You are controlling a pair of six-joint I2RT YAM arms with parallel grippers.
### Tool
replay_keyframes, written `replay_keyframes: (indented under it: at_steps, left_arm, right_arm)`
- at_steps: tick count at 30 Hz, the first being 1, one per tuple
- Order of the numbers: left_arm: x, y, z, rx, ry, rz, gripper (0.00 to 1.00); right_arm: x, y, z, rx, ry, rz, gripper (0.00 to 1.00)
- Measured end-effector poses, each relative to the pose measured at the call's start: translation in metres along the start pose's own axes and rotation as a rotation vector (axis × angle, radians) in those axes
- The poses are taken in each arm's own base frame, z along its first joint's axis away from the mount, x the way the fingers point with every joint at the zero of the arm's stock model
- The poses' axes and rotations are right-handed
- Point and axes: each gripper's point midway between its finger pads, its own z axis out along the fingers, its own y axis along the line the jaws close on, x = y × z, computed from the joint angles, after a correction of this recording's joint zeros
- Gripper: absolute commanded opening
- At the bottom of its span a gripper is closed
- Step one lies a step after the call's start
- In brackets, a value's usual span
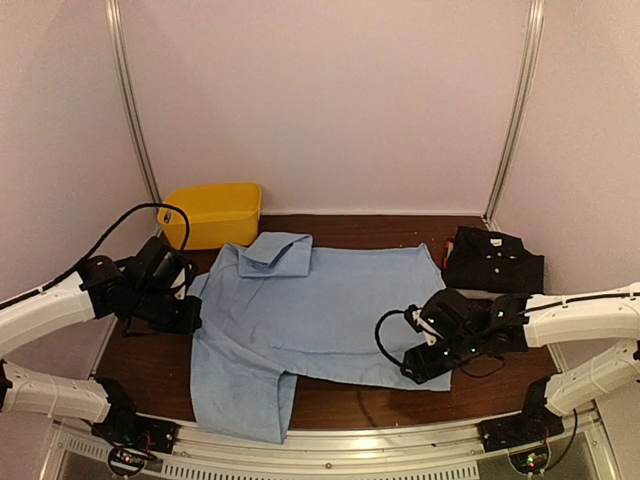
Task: Fold and stack the long sleeve shirts
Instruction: Pick up the flattened shirt from the center of the board.
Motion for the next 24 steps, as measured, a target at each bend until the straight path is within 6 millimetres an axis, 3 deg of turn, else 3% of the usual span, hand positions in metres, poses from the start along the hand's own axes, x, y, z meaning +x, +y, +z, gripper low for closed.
replay_keyframes:
  at_steps: [8,16,24]
  left_arm:
    - [-0.007,-0.005,0.005,0.016,0.0,0.019,0.0]
    - [-0.034,-0.021,-0.006,0.056,-0.053,0.047,0.0]
    - [-0.055,-0.027,-0.021,0.075,-0.107,0.061,0.0]
  right_arm:
    - [0.013,0.028,-0.004,-0.048,-0.014,-0.089,0.69]
    - [0.022,0.042,0.011,0.015,-0.006,-0.189,0.69]
    - [0.013,0.055,0.025,0.129,-0.027,-0.272,0.69]
